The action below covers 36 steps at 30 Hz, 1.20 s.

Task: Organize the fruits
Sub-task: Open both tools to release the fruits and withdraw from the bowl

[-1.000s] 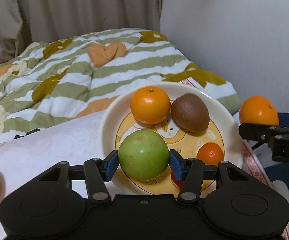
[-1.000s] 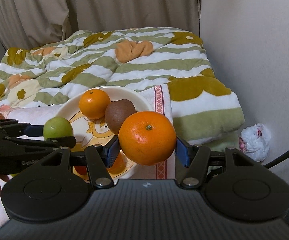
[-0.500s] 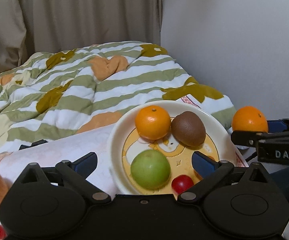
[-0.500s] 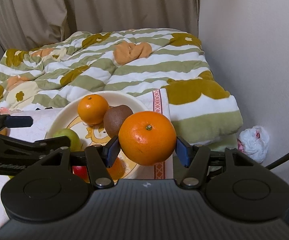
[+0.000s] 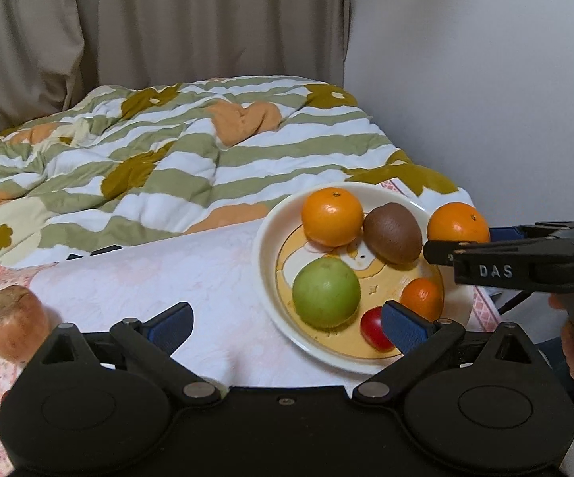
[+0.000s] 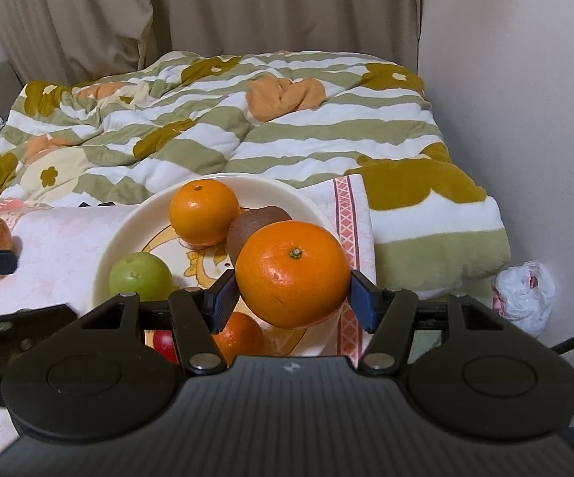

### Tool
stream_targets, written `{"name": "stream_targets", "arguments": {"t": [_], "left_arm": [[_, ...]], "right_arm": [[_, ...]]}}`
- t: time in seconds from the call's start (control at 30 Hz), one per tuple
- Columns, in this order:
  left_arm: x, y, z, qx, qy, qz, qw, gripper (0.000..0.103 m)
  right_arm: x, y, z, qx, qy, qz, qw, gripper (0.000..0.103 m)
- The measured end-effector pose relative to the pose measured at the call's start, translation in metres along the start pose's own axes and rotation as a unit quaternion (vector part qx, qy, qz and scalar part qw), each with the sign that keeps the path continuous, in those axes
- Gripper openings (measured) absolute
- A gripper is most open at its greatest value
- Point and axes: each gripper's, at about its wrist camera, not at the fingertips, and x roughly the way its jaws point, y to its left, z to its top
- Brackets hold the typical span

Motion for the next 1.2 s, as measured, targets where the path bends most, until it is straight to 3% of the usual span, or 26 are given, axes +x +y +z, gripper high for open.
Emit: {"name": "stream_targets", "arguments": {"t": [0.33,0.37,0.4,0.47,0.93,1.2], "left_arm": [[-0.01,0.009,-0.011,-0.011,0.0,0.013,0.9999,0.102],[-0.011,0.009,-0.012,-0.012,-0.001,0.015,0.9998,0.102],[-0.013,0.009,-0.012,-0.014,-0.002,0.017,0.9998,0.102],[-0.017,0.01,-0.014,-0.016,-0.005,0.022,0.9996,0.102],[-0.059,0.001,-0.022,-0.033,-0.045,0.038,0.9977,0.102],[-0.099,-0.001,-0.031,-0.042,-0.081,0.067,0.9936,0.102]], "right_arm": [[0.012,-0.001,-0.008,0.001,-0.003,-0.001,1.0,0.076],[0.01,-0.002,-0.009,0.003,-0.014,0.004,1.0,0.082],[0.007,-0.002,-0.009,0.003,-0.021,0.008,1.0,0.094],[-0.001,-0.002,-0.009,0.005,-0.038,0.007,0.999,0.103],[-0.049,0.001,-0.008,-0.004,-0.051,0.012,0.999,0.103],[-0.085,0.007,-0.009,-0.017,-0.056,0.015,0.998,0.103]]}}
